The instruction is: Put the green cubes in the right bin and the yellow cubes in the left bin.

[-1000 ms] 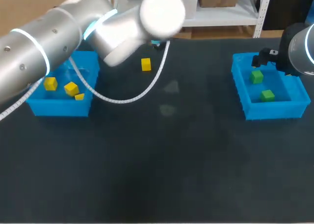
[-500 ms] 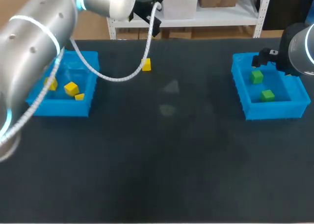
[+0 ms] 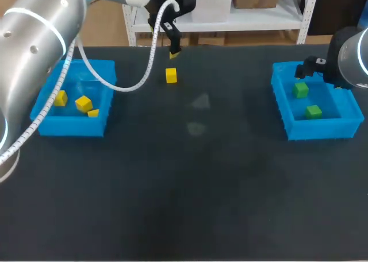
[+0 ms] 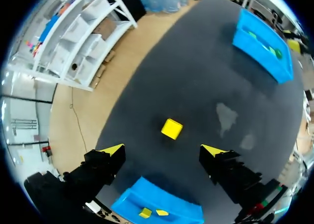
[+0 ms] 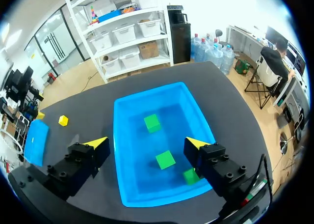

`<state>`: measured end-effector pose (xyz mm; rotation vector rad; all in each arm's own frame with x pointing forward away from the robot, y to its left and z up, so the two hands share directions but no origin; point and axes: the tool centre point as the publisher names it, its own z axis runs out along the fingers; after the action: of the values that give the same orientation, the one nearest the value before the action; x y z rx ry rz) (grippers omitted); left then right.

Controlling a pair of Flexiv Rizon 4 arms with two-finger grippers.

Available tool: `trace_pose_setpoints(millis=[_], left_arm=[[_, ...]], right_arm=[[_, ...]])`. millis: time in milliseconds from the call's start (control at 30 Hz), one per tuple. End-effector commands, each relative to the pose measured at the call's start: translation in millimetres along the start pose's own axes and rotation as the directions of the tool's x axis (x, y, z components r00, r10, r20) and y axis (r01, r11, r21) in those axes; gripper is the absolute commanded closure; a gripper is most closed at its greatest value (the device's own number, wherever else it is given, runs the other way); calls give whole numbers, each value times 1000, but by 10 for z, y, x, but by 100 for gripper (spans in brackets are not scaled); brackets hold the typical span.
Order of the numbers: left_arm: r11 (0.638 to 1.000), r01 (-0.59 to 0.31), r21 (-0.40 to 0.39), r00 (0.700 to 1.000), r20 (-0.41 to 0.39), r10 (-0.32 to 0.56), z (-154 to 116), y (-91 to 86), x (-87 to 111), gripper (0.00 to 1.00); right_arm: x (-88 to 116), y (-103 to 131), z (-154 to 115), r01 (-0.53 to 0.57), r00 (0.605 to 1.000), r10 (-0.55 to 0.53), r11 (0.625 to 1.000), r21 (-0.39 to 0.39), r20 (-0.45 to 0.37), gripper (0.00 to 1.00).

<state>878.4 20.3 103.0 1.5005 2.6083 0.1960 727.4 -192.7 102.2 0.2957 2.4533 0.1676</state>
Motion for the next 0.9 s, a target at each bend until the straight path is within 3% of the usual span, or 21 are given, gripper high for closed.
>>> trace_pose_setpoints(millis=[33,300,500,800,900], left_arm=[[990,-16,143,975,-216,47,24,-10,-30,0],[982,-44,185,962,-256,91,369,-212,-19,0],[977,-20,210,953,-293,83,661,-256,-29,0],[990,50,131,960,-278,-11,895,-10,-88,0],[987,76,144,959,-282,-32,964,48,-118,0]], right_arm=[[20,-10,-5,-1,1000,1,1000,-2,9,0],[20,-10,-5,-1,1000,1,1000,-2,9,0],[20,-10,-5,-1,1000,1,1000,-2,9,0],[20,-10,-5,-1,1000,1,1000,-2,9,0],[20,-10,-5,-1,1000,1,1000,-2,9,0]])
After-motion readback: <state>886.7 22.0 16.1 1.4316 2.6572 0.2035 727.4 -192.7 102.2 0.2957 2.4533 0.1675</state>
